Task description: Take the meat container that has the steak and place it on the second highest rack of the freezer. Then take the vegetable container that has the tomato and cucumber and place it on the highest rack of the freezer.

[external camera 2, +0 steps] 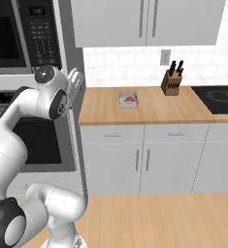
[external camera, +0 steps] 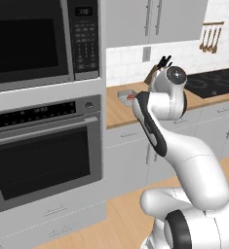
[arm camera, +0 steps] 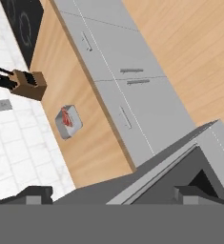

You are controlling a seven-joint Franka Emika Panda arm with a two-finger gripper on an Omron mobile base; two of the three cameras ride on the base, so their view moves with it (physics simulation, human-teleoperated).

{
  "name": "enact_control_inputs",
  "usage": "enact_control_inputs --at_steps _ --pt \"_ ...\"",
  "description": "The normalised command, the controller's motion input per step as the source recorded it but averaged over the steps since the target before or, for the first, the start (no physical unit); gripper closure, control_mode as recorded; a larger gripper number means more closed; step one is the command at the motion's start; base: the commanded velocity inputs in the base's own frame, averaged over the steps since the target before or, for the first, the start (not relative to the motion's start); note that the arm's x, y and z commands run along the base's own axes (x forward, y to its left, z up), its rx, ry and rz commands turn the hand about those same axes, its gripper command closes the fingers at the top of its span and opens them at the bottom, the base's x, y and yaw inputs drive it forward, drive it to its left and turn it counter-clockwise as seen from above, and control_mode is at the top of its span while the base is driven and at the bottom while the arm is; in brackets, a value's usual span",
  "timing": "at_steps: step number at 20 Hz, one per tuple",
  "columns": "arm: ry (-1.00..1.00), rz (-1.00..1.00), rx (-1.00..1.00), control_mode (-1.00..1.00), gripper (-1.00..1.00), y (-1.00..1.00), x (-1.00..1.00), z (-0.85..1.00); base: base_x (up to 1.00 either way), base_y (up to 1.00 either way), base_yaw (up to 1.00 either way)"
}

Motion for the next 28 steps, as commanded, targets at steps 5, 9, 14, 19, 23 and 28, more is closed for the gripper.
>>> enact_control_inputs --at_steps 5,9,14,19,23,28 --pt "0.0 0.0 0.0 1.0 -1.0 0.0 0.0 0.0 0.0 -0.15 0.0" --pt "0.0 0.0 0.0 1.0 -1.0 0.0 0.0 0.0 0.16 -1.0 0.02" --pt "0.0 0.0 0.0 1.0 -1.0 0.0 0.0 0.0 0.45 -1.0 0.02" --pt "0.0 0.0 0.0 1.0 -1.0 0.0 0.0 0.0 0.77 -1.0 -0.03" --pt "0.0 0.0 0.0 1.0 -1.0 0.0 0.0 0.0 1.0 -0.83 -0.41" --pt "0.0 0.0 0.0 1.0 -1.0 0.0 0.0 0.0 1.0 -0.33 -0.57"
